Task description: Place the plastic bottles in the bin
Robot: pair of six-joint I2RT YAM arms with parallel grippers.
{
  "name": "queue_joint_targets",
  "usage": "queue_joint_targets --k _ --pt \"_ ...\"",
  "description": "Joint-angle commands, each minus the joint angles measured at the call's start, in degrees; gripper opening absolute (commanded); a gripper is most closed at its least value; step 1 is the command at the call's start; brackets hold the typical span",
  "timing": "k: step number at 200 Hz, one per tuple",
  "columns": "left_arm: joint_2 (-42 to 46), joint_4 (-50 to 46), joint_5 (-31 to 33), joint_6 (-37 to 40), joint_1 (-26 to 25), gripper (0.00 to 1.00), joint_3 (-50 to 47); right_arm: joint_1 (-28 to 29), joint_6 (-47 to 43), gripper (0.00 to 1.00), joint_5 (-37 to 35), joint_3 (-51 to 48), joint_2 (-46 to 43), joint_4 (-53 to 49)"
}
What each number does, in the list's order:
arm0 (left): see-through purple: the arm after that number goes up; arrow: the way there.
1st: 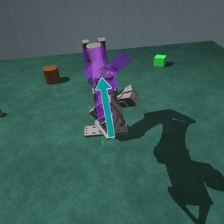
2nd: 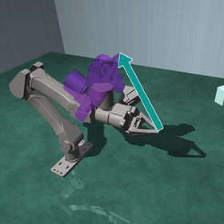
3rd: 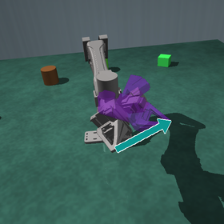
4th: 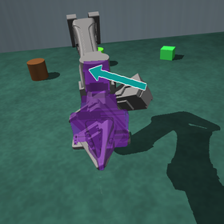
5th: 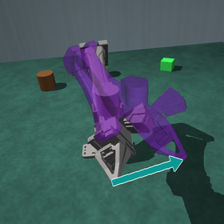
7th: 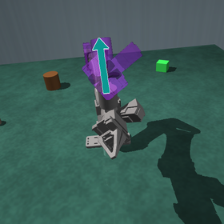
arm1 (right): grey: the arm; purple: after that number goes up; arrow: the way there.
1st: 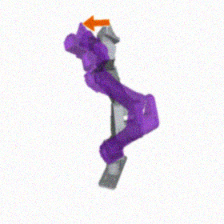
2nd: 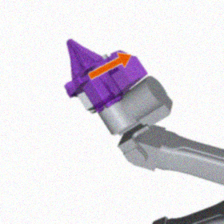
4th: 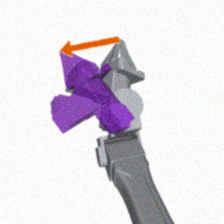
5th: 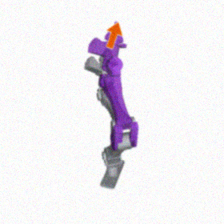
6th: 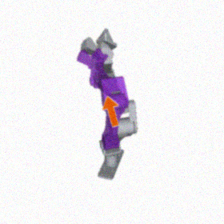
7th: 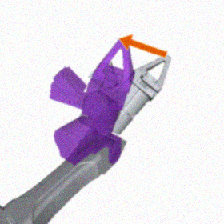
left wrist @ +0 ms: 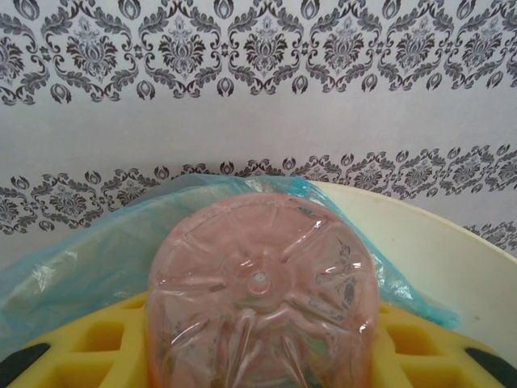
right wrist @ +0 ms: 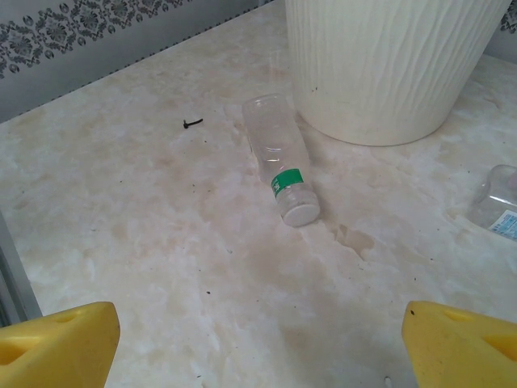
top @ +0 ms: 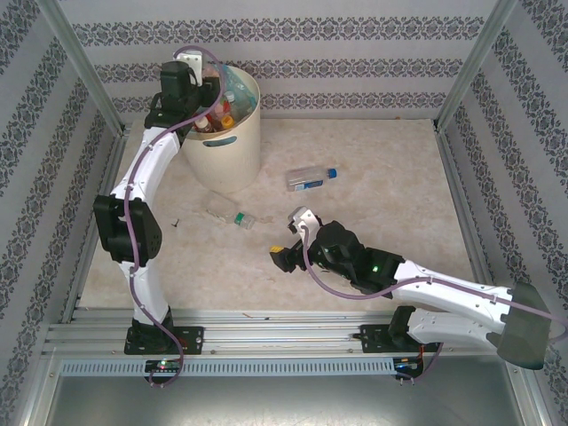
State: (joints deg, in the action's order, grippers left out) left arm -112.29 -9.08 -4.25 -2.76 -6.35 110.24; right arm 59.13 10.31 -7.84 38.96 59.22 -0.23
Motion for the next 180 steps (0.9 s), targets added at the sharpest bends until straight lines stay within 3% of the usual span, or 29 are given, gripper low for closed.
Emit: queue_joint_targets --k 1,83,120,130,161,180 --pt "-4.2 -12.7 -1.2 1.6 -0.8 0.27 -5.0 0.2 1.3 0.9 0.3 0.8 0.7 0.2" --pt "-6.6 -14.0 -0.9 0.9 -0.5 0.29 -8.2 0.3 2.6 0.9 2.1 2.2 4.1 0.2" --pt "-6.4 -17.5 -1.8 -2.8 0.1 0.32 -1.5 0.3 2.8 0.9 1.7 2.0 3.3 -1.0" --pt "-5.9 -19.0 -2.2 -3.8 0.2 0.36 1.4 0.3 2.9 0.9 1.4 1.8 3.0 -0.9" --pt "-2.1 -20.2 -1.5 -6.3 0.1 0.65 7.1 0.3 3.3 0.9 1.0 1.6 2.6 -0.8" --pt "1.0 -20.0 0.2 -7.1 0.2 0.71 8.6 0.2 3.5 0.9 1.2 1.6 2.6 -0.8"
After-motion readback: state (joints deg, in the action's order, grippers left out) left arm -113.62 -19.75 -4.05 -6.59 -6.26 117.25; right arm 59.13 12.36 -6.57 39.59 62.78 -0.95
